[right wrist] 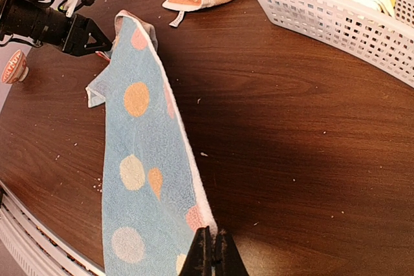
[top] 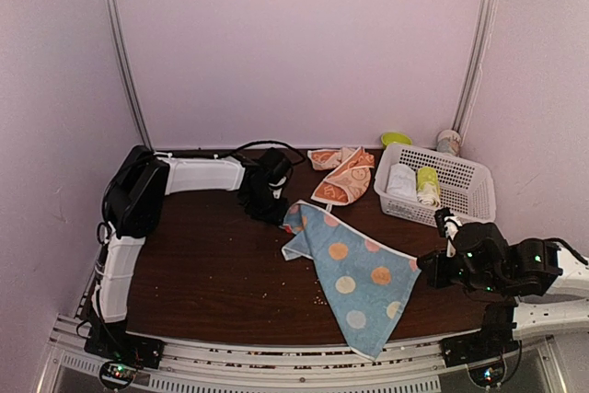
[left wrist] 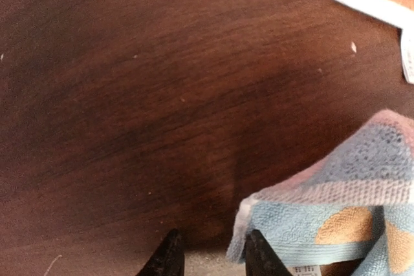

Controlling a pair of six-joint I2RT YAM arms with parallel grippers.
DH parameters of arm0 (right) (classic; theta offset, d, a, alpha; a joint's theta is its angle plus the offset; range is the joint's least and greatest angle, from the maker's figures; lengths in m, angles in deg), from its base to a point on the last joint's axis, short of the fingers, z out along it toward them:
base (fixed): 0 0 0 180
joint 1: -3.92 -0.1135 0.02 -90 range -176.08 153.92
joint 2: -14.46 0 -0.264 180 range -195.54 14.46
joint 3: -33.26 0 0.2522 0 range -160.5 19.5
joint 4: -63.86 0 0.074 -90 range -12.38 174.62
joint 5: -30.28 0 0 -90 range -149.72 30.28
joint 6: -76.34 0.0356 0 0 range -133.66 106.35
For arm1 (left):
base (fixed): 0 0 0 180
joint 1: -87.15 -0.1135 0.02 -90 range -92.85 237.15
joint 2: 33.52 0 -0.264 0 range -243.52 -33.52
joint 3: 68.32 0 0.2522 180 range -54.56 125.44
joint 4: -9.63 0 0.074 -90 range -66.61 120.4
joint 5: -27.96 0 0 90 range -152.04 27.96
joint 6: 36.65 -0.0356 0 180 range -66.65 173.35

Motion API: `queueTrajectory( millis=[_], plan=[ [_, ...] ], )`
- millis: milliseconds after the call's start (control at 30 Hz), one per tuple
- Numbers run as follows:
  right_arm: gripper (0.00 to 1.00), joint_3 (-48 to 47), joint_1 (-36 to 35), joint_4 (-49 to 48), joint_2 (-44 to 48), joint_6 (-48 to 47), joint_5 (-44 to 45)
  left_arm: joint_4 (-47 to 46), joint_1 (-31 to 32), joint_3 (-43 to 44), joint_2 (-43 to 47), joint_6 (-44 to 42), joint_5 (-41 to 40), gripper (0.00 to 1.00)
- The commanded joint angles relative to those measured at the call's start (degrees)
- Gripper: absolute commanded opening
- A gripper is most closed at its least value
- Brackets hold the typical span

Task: Roll the towels
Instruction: Pick up the towel from the center of the board.

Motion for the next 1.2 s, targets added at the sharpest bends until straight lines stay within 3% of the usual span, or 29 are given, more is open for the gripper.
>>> queueTrajectory(
  millis=[0,133,367,700,933,1167],
  plan=[
    [0.0,0.4,0.0,0.0,0.7,0.6,1.7,3.4,2.0,0.5,-3.3,-1.5,-1.7,0.27],
    [0.0,0.6,0.0,-0.1,1.6,0.8,1.7,3.4,2.5,-1.1,-3.0,-1.1,-1.9,0.0],
    [0.0,-1.3,0.0,0.0,1.3,-0.9,3.5,-1.2,2.4,-6.4,5.8,-0.3,-3.8,0.0],
    [0.0,-12.4,0.1,-5.2,-7.5,-10.9,6.5,-4.0,0.3,-17.9,32.1,1.4,-12.5,0.0],
    [0.0,-27.1,0.3,-9.3,-17.2,-19.7,5.8,-2.6,-0.3,-25.1,53.7,-0.2,-16.6,0.0],
    [0.0,-26.3,0.5,-10.7,-19.0,-19.7,5.8,-4.1,-0.2,-38.4,66.8,-0.2,-13.6,0.0]
  ],
)
